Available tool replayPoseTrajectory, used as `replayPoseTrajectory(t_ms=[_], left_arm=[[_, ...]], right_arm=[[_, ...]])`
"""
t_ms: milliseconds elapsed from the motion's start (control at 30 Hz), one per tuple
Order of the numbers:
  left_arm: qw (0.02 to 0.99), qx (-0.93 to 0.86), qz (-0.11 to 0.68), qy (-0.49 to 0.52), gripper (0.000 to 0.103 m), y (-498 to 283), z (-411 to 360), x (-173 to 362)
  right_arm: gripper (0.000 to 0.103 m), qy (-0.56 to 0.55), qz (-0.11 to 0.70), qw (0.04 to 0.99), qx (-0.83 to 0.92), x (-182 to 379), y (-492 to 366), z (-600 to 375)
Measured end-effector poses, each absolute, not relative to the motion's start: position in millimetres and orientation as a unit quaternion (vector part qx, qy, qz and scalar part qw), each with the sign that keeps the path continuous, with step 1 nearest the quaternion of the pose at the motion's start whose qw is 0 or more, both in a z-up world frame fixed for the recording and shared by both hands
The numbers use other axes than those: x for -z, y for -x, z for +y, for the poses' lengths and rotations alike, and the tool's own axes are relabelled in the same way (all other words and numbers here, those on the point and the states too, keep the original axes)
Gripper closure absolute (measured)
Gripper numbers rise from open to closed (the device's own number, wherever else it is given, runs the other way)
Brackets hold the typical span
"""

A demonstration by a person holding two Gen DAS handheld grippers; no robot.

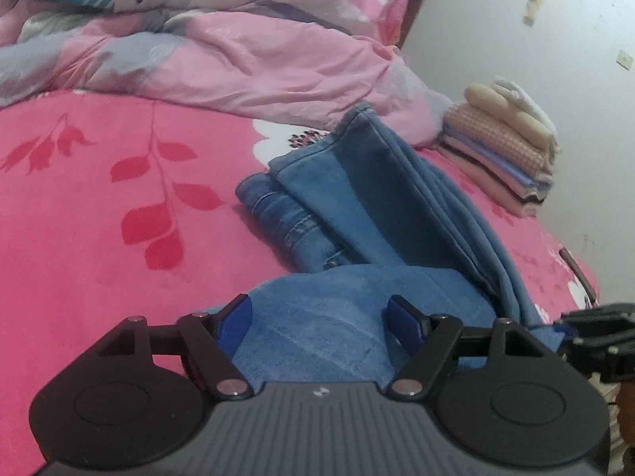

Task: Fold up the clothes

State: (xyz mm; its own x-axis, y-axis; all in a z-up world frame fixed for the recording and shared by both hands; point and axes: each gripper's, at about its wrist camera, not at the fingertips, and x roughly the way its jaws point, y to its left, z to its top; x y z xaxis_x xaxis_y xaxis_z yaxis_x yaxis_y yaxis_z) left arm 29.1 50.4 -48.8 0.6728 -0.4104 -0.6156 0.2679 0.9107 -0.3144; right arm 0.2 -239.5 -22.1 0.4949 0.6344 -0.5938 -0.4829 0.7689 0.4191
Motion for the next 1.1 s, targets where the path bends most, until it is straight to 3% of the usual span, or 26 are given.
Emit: replayPoseTrajectory(t_ms=[233,433,633,700,767,800,933,1100], left_arm=[[0.916,0.197,0.337,0.090,0.028,-33,45,32],[0.912,0.224,0.335,0.080,0.026,-45,29,33],[0.905,0.228,0.353,0.061,0.024,-47,21,50],[0.902,0.231,0.358,0.069,0.024,-47,25,52],[0.899,0.234,0.363,0.075,0.023,-48,27,53],[0.898,0.236,0.364,0.074,0.023,-48,28,54],[0.897,0.237,0.366,0.069,0.023,-47,28,54],[0.898,0.228,0.370,0.075,0.023,-46,34,51]], right_arm=[[0.084,-0.121,0.376,0.864,-0.312,12,-4,-252],[0.078,-0.058,0.367,0.884,-0.285,6,4,-245],[0.063,0.010,0.345,0.897,-0.275,-9,17,-243],[0.059,-0.014,0.342,0.896,-0.281,-14,14,-255],[0.046,-0.057,0.340,0.895,-0.285,-18,7,-272],[0.045,-0.091,0.336,0.895,-0.279,-19,0,-283],[0.044,-0.207,0.328,0.889,-0.242,-14,-30,-315],[0.044,-0.219,0.343,0.877,-0.256,-2,-64,-294]])
